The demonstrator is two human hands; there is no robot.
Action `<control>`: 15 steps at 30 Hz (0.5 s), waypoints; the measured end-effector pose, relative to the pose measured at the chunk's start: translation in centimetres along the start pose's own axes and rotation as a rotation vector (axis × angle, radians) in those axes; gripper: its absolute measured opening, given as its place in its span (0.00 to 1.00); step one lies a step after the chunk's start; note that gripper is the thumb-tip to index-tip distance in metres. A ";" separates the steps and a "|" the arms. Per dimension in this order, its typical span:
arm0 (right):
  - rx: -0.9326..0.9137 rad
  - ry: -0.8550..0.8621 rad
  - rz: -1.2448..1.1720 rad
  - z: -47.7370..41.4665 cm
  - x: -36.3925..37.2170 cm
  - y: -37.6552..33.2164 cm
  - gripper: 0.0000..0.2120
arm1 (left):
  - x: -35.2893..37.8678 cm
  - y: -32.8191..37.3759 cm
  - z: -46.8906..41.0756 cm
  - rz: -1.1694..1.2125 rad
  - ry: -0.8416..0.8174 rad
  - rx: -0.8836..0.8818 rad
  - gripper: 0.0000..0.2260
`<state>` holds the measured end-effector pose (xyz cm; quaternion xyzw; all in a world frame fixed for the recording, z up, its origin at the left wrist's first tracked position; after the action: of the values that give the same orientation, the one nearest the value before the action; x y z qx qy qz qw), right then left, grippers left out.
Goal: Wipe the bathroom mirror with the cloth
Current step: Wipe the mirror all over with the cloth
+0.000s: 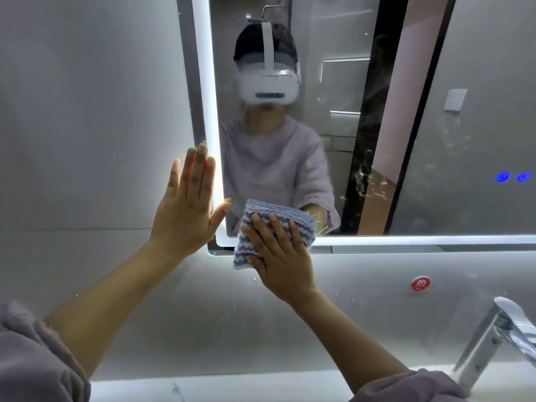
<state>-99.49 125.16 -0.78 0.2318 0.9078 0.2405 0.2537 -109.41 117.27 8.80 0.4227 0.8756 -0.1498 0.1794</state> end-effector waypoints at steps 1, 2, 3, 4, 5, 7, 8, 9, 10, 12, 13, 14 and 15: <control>-0.016 -0.001 0.001 0.3 -0.1 0.4 0.29 | -0.1 0.0 0.0 -0.002 0.004 0.004 0.34; -0.029 -0.004 0.000 0.8 -0.2 0.9 0.29 | -0.1 0.1 0.0 -0.005 0.008 0.007 0.34; -0.043 -0.009 0.000 1.4 -0.2 1.5 0.29 | -0.1 0.1 0.0 -0.008 0.012 0.009 0.33; -0.056 -0.015 0.005 2.0 -0.3 2.2 0.29 | 0.0 0.1 0.1 -0.010 0.015 0.011 0.33; -0.067 -0.022 0.016 2.7 -0.4 2.9 0.29 | 0.0 0.2 0.1 -0.011 0.017 0.012 0.33; -0.086 -0.032 0.042 4.1 -0.8 4.5 0.29 | -0.1 0.1 0.1 -0.019 0.024 0.010 0.33; -0.095 -0.036 0.053 4.8 -1.1 5.3 0.29 | -0.1 0.1 0.1 -0.025 0.027 0.006 0.33; -0.103 -0.040 0.067 5.6 -1.3 6.2 0.29 | -0.1 0.1 0.1 -0.031 0.030 0.003 0.33; -0.110 -0.042 0.082 6.4 -1.6 7.2 0.30 | -0.1 0.1 0.1 -0.037 0.032 0.003 0.33; -0.109 -0.050 0.108 8.1 -2.2 9.2 0.30 | -0.1 0.2 0.1 -0.039 0.034 0.005 0.33; -0.105 -0.057 0.116 8.8 -2.3 10.0 0.30 | -0.1 0.2 0.1 -0.034 0.034 0.006 0.33; -0.100 -0.065 0.117 9.5 -2.5 10.6 0.30 | -0.1 0.2 0.1 -0.030 0.033 0.006 0.33; -0.097 -0.071 0.115 9.8 -2.5 11.0 0.29 | -0.1 0.2 0.1 -0.026 0.033 0.005 0.33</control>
<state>-88.66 135.46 -1.18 0.2794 0.8707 0.2899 0.2825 -109.13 117.27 8.78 0.4141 0.8835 -0.1473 0.1618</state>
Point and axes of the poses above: each hand's wrist, its own z-axis away from the middle knuckle, its own x-axis out of the palm, y = z × x, the point moved 10 cm from there along -z, towards the middle knuckle, and after that the axes turned 13 degrees about -x, right-handed, at the moved point
